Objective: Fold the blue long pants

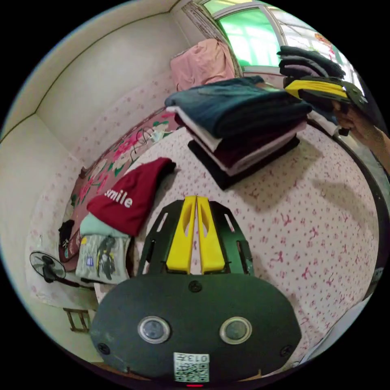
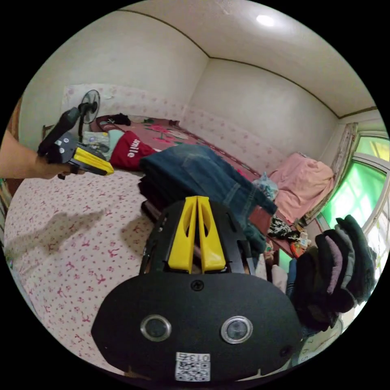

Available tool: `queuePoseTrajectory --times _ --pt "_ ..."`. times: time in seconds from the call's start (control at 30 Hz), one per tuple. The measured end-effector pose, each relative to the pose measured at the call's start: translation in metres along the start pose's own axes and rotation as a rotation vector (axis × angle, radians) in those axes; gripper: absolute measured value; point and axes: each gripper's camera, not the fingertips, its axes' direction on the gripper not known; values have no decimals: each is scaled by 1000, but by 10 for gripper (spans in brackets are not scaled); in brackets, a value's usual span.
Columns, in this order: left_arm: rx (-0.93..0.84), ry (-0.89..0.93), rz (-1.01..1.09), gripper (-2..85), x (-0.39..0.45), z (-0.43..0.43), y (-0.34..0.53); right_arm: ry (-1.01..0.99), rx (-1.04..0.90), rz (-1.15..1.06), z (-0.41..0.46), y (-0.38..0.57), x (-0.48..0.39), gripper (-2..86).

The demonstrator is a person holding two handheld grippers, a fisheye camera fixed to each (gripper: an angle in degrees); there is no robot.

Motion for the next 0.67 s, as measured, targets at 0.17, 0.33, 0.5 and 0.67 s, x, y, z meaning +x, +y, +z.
queuePoseTrajectory --times 0.17,0.33,0.5,0.67 --pt "-147 -1 -130 0 -73 4 76 -247 -129 -80 18 7 -84 15" --pt "-144 -10 -313 12 -190 -13 117 -381 -204 -12 56 -15 -139 64" --pt "-113 -27 -309 49 -276 -21 119 -373 -222 -12 97 -56 -199 84" --pt "-56 -35 -265 89 -345 -15 102 -323 -234 66 159 -105 -233 105"
